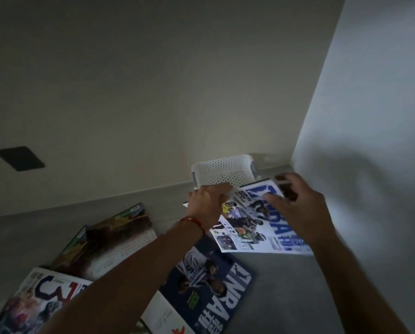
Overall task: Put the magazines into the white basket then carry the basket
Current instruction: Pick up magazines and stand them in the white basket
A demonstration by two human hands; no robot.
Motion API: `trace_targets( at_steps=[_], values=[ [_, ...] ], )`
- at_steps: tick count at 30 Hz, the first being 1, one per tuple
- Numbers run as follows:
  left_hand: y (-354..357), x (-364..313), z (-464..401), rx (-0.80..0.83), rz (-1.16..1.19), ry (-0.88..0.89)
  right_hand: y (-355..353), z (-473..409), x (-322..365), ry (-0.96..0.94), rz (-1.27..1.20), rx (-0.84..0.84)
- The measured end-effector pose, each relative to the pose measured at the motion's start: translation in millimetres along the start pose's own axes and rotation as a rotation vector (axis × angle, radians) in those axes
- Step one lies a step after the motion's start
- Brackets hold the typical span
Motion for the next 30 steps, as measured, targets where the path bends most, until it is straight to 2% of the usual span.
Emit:
trace_targets(
  at_steps=[2, 3, 5, 6, 9, 12, 15, 18, 21, 23, 26, 30],
  values=[
    [-12, 9, -10, -0.041, 0.094, -0.038, -21, -10, -18, 0.044, 0.091, -0.174],
    [-18, 15, -16, -0.064, 0.136, -0.061, -28, -14, -34, 0.133, 0.063, -0.228],
    [-28, 28, -30, -0.109, 0.228, -0.129, -19, -26, -62, 0.345, -0.202, -0.177],
    [-31, 34, -37, -0.119, 0.288, -0.163, -7, -36, -64, 0.369, -0.335, -0.108],
    [-33, 44, -58, -0.128, 0.478, -0.238, 22, -85, -48, 0.240, -0.483, 0.065],
    [-31, 61, -81, -0.161, 0.656, -0.321, 31, -139, -33, 0.141, -0.459, 0.074],
    [-25, 86, -101, -0.201, 0.739, -0.391, 48, -179, -24, 0.088, -0.460, 0.084],
    [-13, 117, -120, -0.226, 0.710, -0.488, 75, -205, -26, 0.065, -0.418, 0.087],
    [7, 154, -128, -0.220, 0.566, -0.690, 106, -217, -42, 0.069, -0.321, 0.116],
    [24, 172, -132, -0.215, 0.584, -0.791, 125, -222, -55, 0.081, -0.237, 0.108],
    [48, 191, -138, -0.233, 0.640, -0.850, 151, -231, -75, 0.119, -0.196, 0.126],
    [71, 203, -140, -0.204, 0.573, -0.872, 177, -233, -102, 0.151, -0.191, 0.203]
  ],
)
Point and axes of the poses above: each hand's wrist, its own z-axis away from the middle knuckle, its own y-axis out of the palm, x = y × z, the point moved 9 cm from there along -z, towards the middle knuckle, and after that the axes turned 1 degree about -x, right-handed, at the moved point
